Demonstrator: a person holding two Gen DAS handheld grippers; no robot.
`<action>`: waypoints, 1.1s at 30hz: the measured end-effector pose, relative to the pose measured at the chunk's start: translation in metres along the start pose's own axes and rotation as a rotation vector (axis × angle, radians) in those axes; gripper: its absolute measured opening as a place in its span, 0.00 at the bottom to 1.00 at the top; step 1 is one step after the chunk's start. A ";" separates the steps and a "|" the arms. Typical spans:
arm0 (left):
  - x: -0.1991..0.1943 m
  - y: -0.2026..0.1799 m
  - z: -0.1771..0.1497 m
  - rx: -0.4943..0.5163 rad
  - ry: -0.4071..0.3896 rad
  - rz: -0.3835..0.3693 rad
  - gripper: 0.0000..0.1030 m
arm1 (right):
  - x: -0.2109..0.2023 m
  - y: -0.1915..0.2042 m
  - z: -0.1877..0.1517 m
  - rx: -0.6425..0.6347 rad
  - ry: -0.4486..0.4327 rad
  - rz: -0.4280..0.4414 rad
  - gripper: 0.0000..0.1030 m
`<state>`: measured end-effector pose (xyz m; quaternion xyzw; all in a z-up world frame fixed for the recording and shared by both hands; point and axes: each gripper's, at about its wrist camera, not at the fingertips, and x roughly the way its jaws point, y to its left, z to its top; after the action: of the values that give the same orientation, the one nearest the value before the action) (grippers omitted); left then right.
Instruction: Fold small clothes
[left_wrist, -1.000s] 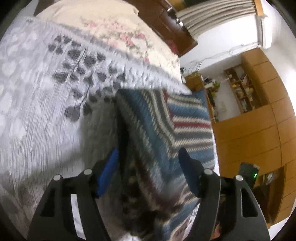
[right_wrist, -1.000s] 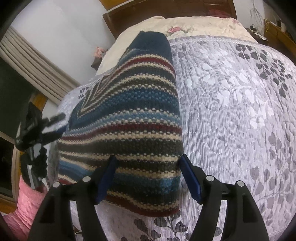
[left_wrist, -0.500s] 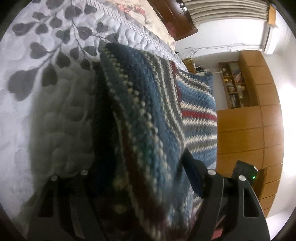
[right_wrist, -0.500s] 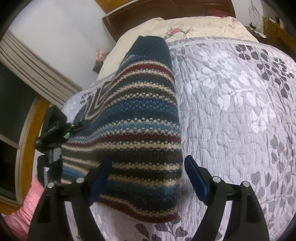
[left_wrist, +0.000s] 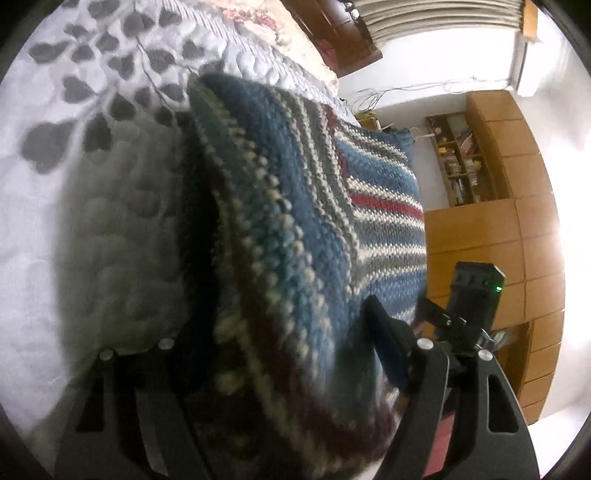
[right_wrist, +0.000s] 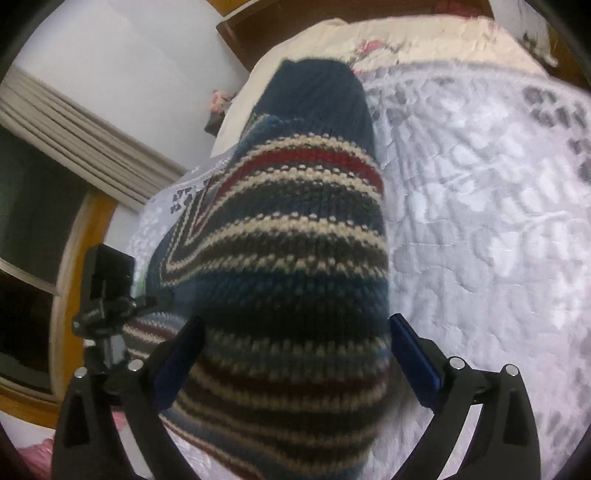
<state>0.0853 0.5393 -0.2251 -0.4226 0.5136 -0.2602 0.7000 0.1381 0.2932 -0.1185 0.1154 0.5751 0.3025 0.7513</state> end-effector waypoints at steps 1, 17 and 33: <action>0.005 -0.001 0.001 0.002 0.004 0.000 0.72 | 0.008 -0.005 0.003 0.019 0.012 0.035 0.97; 0.004 -0.076 -0.039 0.061 -0.130 -0.104 0.37 | -0.073 -0.021 -0.012 -0.021 -0.055 0.290 0.57; 0.124 -0.190 -0.098 0.146 -0.135 0.027 0.39 | -0.167 -0.173 -0.056 0.025 -0.026 0.272 0.58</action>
<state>0.0487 0.3122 -0.1354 -0.3800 0.4503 -0.2584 0.7655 0.1155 0.0488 -0.0939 0.2054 0.5481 0.3931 0.7091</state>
